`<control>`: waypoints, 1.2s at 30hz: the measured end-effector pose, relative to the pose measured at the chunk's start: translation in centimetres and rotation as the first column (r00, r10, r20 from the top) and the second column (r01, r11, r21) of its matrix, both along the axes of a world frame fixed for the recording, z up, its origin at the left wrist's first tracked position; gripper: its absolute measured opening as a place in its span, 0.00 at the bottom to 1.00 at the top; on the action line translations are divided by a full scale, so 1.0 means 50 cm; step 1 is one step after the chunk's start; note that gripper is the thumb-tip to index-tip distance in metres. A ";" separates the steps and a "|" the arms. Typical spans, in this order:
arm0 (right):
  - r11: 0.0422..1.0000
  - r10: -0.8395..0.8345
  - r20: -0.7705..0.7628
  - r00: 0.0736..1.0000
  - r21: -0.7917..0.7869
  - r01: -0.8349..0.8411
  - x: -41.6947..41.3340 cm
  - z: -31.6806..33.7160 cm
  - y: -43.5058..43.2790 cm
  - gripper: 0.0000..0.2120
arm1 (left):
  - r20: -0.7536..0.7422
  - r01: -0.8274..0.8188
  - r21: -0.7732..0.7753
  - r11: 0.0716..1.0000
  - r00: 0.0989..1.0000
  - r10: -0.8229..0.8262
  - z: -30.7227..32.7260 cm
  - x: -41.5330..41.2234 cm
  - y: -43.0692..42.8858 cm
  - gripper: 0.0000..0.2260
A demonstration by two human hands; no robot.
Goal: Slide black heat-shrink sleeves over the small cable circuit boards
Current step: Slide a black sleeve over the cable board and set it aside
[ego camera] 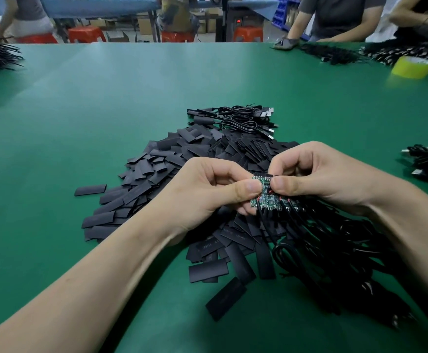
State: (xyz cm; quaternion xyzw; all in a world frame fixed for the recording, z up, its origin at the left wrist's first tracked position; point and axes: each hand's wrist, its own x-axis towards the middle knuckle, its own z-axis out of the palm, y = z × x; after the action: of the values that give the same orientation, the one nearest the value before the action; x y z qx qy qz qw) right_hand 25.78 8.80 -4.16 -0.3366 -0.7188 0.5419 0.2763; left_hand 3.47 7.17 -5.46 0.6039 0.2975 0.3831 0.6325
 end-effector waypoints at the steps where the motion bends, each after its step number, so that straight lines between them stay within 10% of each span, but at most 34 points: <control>1: 1.000 0.000 -0.008 1.000 -0.001 0.000 0.000 0.000 -0.001 0.05 | 0.001 0.002 -0.001 1.000 1.000 -0.002 0.001 0.000 0.000 0.04; 10: 1.000 0.007 -0.014 1.000 -0.018 -0.007 0.012 0.019 -0.001 0.20 | 0.087 0.008 -0.003 1.000 0.996 -0.008 -0.001 0.010 -0.001 0.04; 14: 0.990 -0.134 0.213 0.968 0.064 0.123 0.082 0.051 0.012 0.26 | 0.084 -0.024 0.019 1.000 0.996 0.022 -0.004 0.007 0.002 0.03; 19: 0.926 -0.372 0.678 0.634 0.321 0.200 0.145 0.079 0.016 0.22 | 0.026 -0.118 0.224 0.967 0.993 0.116 -0.005 0.008 0.003 0.01; 21: 0.858 -0.476 0.626 0.617 0.486 0.168 0.114 0.091 0.014 0.21 | 0.006 -0.182 0.325 0.928 0.982 0.190 -0.006 0.010 0.005 0.02; 27: 0.958 -0.110 0.524 0.844 0.283 -0.051 -0.030 0.062 -0.021 0.14 | 0.044 -0.368 0.375 0.851 0.924 0.380 -0.014 0.009 0.016 0.03; 31: 0.991 -0.095 0.136 0.986 0.105 0.081 -0.025 0.078 -0.032 0.13 | -0.035 -0.448 0.422 0.788 0.861 0.508 -0.022 -0.003 0.027 0.04; 36: 0.943 -0.331 -0.084 0.940 -0.023 0.331 0.007 0.150 -0.017 0.16 | -0.295 -0.325 0.708 0.626 0.669 0.682 -0.038 -0.023 0.043 0.06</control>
State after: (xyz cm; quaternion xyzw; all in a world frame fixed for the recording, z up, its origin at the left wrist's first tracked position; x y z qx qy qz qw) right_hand 26.12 7.94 3.35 -0.4298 -0.6371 0.5048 0.3932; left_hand 2.31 9.32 -7.37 0.7382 0.4887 0.4387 0.1543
